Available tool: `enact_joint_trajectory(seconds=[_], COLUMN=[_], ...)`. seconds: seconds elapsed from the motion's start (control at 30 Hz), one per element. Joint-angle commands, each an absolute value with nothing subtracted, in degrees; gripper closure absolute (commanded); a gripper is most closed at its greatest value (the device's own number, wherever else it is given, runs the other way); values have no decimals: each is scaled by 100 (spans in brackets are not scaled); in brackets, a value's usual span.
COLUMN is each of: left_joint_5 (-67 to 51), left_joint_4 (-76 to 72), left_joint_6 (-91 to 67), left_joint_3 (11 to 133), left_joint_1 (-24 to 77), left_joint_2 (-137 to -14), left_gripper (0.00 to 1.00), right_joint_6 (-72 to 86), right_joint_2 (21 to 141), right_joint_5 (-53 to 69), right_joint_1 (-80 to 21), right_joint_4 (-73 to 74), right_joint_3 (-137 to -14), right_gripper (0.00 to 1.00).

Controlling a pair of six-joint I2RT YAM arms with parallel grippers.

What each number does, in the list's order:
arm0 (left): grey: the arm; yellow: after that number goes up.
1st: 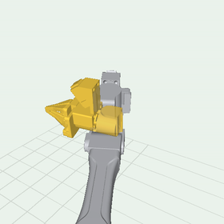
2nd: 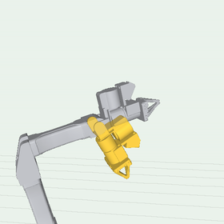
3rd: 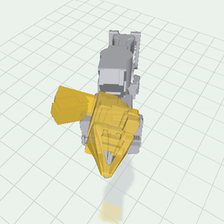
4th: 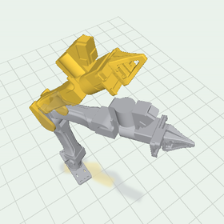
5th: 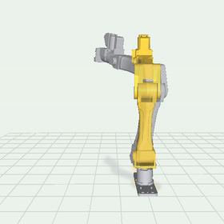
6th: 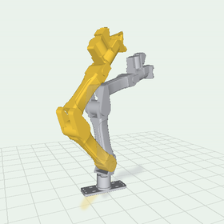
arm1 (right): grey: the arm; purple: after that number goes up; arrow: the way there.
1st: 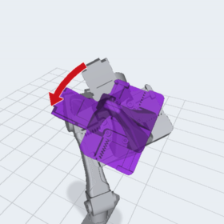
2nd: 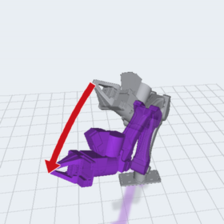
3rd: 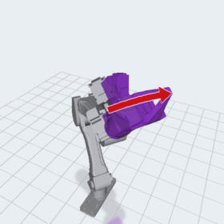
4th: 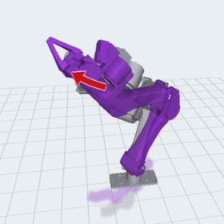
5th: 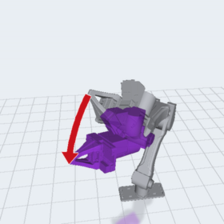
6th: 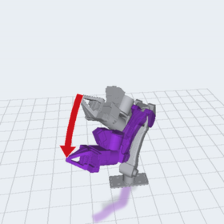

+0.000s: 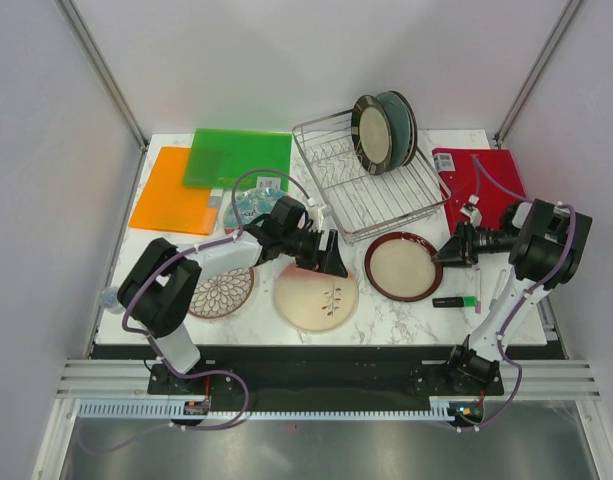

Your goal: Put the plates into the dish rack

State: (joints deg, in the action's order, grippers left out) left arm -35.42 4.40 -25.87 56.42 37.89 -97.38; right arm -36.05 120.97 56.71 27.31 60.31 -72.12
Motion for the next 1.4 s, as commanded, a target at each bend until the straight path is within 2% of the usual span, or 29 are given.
enact_joint_trajectory(seconds=[0.0, 0.17, 0.2, 0.27, 0.3, 0.37, 0.53, 0.77, 0.87, 1.07, 1.37], left_joint_5=[-3349, -3252, -3243, -3199, -3191, -3147, -3103, -3129, -3164, -3243, -3472], left_joint_4=[527, 650, 711, 756, 808, 826, 844, 896, 801, 607, 334], left_joint_6=[-2268, -2101, -2048, -1987, -1934, -1890, -1846, -1846, -1925, -2127, -1978], left_joint_3=[6073, 6108, 6108, 6082, 6082, 6021, 5915, 6029, 6108, 6354, 7127], left_joint_1=[3832, 3832, 3832, 3832, 3832, 3832, 3823, 3814, 3806, 3814, 3806], left_joint_2=[-9843, -9782, -9739, -9695, -9660, -9545, -9317, -9193, -9158, -9141, -9228], left_gripper=[11, 11, 10, 10, 9, 9, 9, 6, 5, 0, 0], right_joint_6=[-3868, -3516, -3472, -3419, -3419, -3471, -4102, -4911, -5394, -5836, -5458], right_joint_2=[12480, 12604, 12595, 12586, 12516, 12350, 11857, 11066, 10444, 9660, 9430], right_joint_5=[5274, 5027, 5001, 4940, 4896, 4773, 4746, 3807, 3762, 4350, 5237], right_joint_1=[2505, 2496, 2487, 2461, 2470, 2513, 2803, 2874, 2892, 2909, 2813], right_joint_4=[5547, 5309, 5291, 5282, 5274, 5273, 6106, 6898, 7389, 8322, 8385], right_joint_3=[-7242, -7286, -7295, -7339, -7339, -7287, -7637, -7752, -7804, -8286, -8560], right_gripper=[50, 64, 72, 82, 93, 100, 100, 100, 100, 100, 100])
